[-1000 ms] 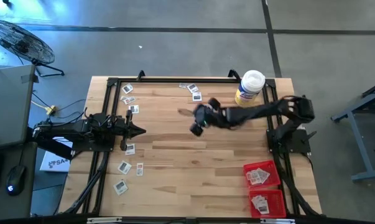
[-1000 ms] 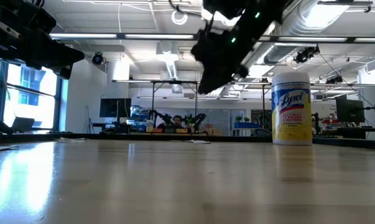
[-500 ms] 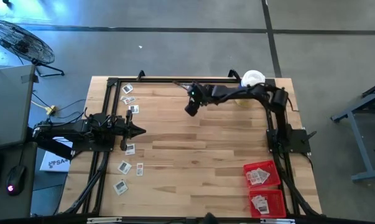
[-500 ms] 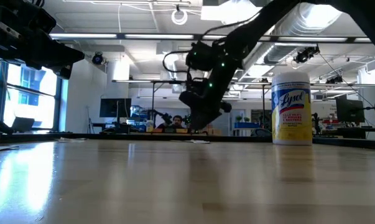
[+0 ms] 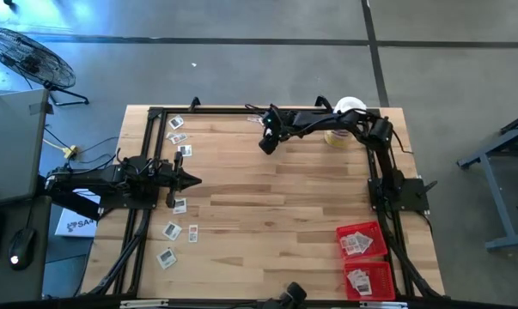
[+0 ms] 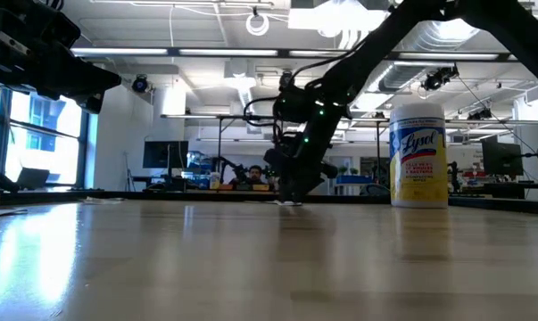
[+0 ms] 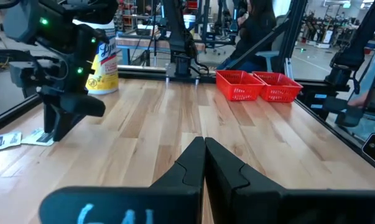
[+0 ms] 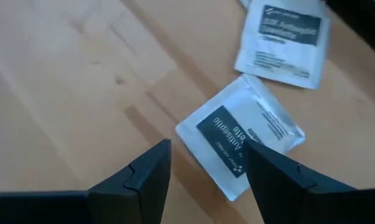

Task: Pick & Place First Aid Supplies
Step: Put the white towelette pack into the bottom red bin

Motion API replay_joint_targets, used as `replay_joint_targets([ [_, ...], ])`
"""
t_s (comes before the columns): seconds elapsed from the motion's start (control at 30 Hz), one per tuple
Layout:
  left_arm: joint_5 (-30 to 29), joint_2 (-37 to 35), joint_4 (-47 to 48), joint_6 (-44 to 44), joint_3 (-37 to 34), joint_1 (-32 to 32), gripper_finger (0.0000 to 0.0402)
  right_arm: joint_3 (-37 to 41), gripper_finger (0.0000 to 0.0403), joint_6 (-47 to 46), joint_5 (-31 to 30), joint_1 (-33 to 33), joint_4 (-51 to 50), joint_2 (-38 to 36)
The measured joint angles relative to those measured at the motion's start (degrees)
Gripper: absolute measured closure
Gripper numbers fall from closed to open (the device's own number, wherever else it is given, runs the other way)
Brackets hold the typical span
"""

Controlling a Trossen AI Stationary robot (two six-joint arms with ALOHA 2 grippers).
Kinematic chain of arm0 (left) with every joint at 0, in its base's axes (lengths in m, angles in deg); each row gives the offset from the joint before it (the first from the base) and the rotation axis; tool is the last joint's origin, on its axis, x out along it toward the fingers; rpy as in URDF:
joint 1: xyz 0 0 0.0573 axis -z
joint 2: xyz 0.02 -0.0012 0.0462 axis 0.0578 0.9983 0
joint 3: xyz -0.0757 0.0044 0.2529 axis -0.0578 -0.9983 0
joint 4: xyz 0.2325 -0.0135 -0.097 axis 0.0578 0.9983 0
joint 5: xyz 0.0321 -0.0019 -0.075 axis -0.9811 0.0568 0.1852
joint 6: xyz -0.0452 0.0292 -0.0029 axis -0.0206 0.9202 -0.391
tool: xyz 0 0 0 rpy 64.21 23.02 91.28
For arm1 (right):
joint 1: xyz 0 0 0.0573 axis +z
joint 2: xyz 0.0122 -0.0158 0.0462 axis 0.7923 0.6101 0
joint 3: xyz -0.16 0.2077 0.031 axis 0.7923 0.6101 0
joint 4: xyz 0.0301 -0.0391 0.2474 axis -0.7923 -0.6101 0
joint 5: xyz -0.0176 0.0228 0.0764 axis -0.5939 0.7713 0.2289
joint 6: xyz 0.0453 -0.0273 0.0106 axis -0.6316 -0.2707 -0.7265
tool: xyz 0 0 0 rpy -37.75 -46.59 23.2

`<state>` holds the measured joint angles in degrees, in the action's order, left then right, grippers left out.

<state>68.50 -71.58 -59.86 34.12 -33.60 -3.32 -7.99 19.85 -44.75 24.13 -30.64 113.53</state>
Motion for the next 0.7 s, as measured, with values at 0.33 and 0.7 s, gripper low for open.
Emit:
replay_joint_targets([
  [0.33,0.0,0.0,0.0,0.0,0.0,0.0,0.0400,-0.4,0.0210,1.8,2.8,4.3,-8.1,-0.2],
  [0.7,0.0,0.0,0.0,0.0,0.0,0.0,0.0400,-0.4,0.0210,7.1,5.1,19.2,-13.3,-0.3],
])
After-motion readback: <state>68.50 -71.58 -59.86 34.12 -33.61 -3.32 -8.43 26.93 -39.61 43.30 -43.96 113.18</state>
